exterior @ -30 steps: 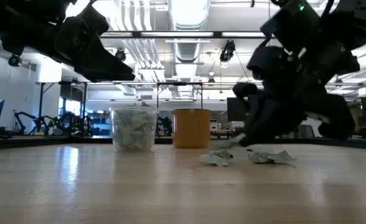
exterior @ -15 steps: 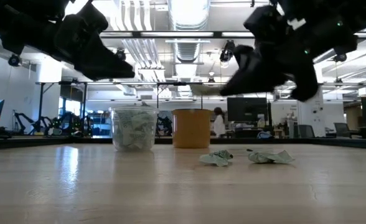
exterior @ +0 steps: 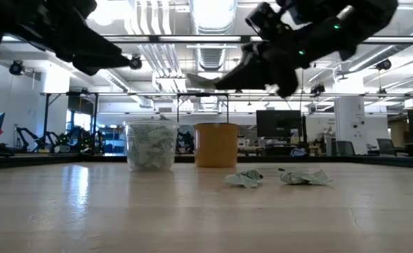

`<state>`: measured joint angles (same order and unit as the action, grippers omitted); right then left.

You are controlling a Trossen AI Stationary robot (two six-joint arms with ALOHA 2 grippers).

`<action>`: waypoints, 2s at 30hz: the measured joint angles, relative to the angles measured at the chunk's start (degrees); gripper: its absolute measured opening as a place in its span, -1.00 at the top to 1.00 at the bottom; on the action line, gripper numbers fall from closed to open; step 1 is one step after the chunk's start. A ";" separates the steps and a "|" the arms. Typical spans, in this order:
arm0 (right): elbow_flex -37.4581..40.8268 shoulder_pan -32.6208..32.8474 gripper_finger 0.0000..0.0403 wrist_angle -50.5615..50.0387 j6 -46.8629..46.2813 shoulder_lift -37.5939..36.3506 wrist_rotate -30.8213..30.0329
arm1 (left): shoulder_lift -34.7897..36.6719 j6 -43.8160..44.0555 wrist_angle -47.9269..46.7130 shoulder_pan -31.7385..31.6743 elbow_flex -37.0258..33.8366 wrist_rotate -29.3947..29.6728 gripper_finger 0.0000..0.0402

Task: Pick and place Stevia / Truvia into bins
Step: Put the stevia packet into the transparent bin

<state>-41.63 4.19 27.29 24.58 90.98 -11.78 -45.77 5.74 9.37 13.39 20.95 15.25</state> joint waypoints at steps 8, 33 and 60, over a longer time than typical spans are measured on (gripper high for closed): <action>-11.15 -3.25 0.96 -1.70 2.36 7.66 5.86 | 2.94 -0.01 -1.42 3.93 -0.48 1.89 0.12; -32.83 -9.14 0.96 -22.62 -2.23 23.81 6.85 | 4.73 -0.49 -2.35 5.42 -0.04 2.20 0.12; -33.11 -9.18 0.58 -15.48 -4.12 21.25 15.70 | 5.15 -1.21 -2.40 5.86 -0.04 2.64 0.12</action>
<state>-74.74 -4.99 11.81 20.46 112.22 3.93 -40.62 4.53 6.96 19.25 20.91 17.89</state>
